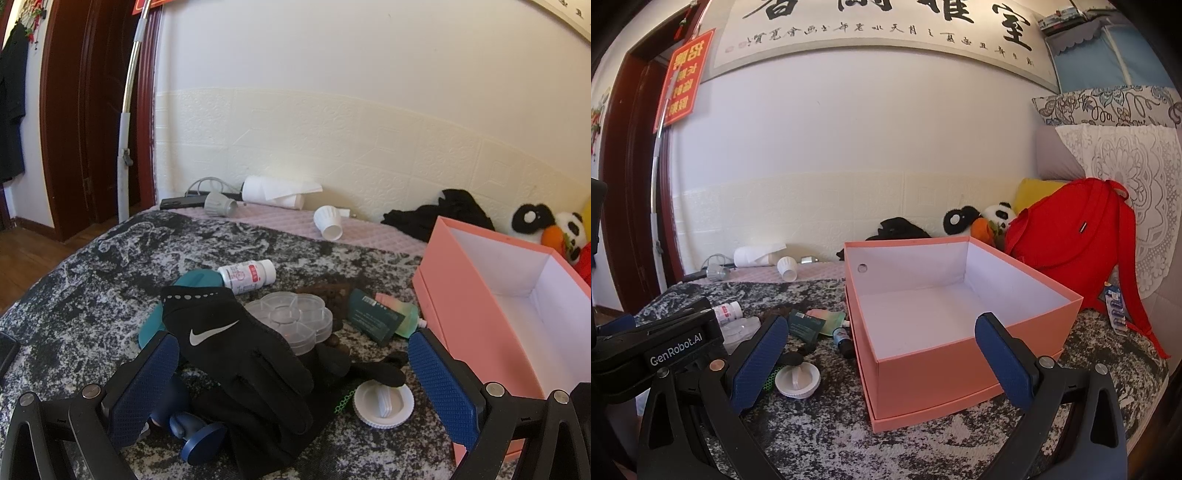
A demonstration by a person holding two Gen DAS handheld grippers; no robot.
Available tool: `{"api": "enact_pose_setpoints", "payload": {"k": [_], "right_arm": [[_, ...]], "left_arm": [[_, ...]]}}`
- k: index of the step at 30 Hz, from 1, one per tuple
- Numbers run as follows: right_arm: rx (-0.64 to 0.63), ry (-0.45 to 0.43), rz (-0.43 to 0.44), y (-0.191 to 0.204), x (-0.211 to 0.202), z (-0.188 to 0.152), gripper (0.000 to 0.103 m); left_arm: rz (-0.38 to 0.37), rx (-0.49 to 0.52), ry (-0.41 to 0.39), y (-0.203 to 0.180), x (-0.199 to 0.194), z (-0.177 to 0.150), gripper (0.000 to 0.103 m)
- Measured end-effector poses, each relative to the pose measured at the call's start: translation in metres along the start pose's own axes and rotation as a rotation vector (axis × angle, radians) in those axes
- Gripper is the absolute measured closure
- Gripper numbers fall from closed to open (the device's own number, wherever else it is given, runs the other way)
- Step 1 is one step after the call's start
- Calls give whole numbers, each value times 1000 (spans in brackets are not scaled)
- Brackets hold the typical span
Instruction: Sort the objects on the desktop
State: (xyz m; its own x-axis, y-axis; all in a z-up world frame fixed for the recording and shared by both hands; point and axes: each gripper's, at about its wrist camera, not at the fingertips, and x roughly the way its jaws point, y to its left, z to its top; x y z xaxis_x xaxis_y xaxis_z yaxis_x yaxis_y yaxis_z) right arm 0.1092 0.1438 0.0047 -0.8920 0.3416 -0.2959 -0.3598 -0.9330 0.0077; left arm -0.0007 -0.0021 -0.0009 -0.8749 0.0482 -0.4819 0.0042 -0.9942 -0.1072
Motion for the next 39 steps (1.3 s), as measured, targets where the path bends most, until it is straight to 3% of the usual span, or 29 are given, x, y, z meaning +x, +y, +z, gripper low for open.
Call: {"api": "enact_pose_setpoints", "payload": {"k": [39], "right_arm": [[14,18,4,-2,2,-1,0]], "left_arm": [[7,2,5,0,-1,0,1]]}}
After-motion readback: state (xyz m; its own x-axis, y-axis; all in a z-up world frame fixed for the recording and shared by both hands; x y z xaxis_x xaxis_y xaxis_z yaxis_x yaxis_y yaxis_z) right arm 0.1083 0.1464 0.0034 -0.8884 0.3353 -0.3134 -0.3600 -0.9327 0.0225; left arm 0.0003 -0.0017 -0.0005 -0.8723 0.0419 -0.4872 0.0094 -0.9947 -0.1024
